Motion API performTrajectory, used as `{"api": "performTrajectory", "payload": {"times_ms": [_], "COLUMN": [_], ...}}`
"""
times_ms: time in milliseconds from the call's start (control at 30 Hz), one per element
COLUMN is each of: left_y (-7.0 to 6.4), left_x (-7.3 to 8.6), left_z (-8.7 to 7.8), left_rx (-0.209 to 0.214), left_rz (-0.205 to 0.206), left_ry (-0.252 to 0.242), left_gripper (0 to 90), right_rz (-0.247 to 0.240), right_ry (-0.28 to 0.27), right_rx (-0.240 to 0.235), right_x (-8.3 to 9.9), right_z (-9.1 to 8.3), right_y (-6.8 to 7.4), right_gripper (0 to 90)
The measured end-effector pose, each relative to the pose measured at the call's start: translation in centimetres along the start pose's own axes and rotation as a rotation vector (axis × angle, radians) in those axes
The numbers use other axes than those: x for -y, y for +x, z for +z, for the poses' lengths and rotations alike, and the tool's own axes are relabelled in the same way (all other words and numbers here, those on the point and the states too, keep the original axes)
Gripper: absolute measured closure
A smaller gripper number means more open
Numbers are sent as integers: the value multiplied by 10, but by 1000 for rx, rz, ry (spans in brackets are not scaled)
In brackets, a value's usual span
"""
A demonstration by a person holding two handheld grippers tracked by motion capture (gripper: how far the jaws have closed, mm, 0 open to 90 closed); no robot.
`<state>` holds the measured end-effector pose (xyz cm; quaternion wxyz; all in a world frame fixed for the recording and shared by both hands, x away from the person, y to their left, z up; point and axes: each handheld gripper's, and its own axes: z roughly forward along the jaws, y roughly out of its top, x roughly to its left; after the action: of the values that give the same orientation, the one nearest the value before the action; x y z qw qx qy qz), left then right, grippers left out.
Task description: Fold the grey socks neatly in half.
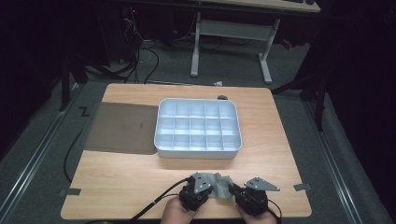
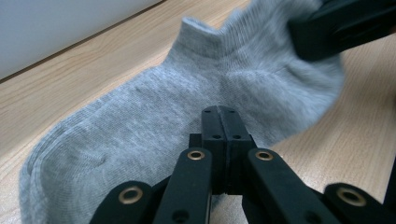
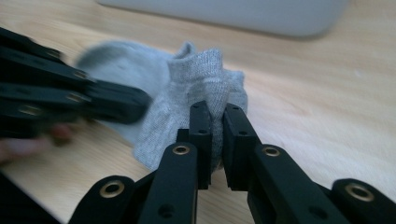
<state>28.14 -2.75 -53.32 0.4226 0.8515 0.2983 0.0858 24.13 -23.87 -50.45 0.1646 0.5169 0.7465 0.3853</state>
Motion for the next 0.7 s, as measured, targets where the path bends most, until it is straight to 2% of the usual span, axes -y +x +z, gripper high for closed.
{"api": "performTrajectory", "payload": {"times_ms": [67,167,433,500,600,633,667,700], "left_y": [0,1,1,1,1,1,1,1], "left_x": [0,0,0,0,0,0,0,0], "left_z": [0,0,0,0,0,0,0,0], "left_rx": [1,5,7,7,8,9,9,9], "left_rz": [-1,-4,-8,-5,-10,-11,-12,-12], "left_ry": [-1,1,0,0,-1,-1,-1,-1], "left_gripper": [900,900,900,900,900,900,900,900], "right_rz": [-21,-26,-35,-26,-21,-17,-5,13], "right_ry": [-21,-29,-26,-36,-71,-102,-149,-181], "right_rx": [-29,-61,-127,-140,-168,-152,-123,-64], "right_x": [-9,-17,-32,-34,-38,-38,-37,-33], "right_z": [-5,-4,16,18,11,6,-2,-10], "right_y": [11,17,30,29,27,24,18,10], "right_gripper": [843,842,829,794,650,635,656,733]}}
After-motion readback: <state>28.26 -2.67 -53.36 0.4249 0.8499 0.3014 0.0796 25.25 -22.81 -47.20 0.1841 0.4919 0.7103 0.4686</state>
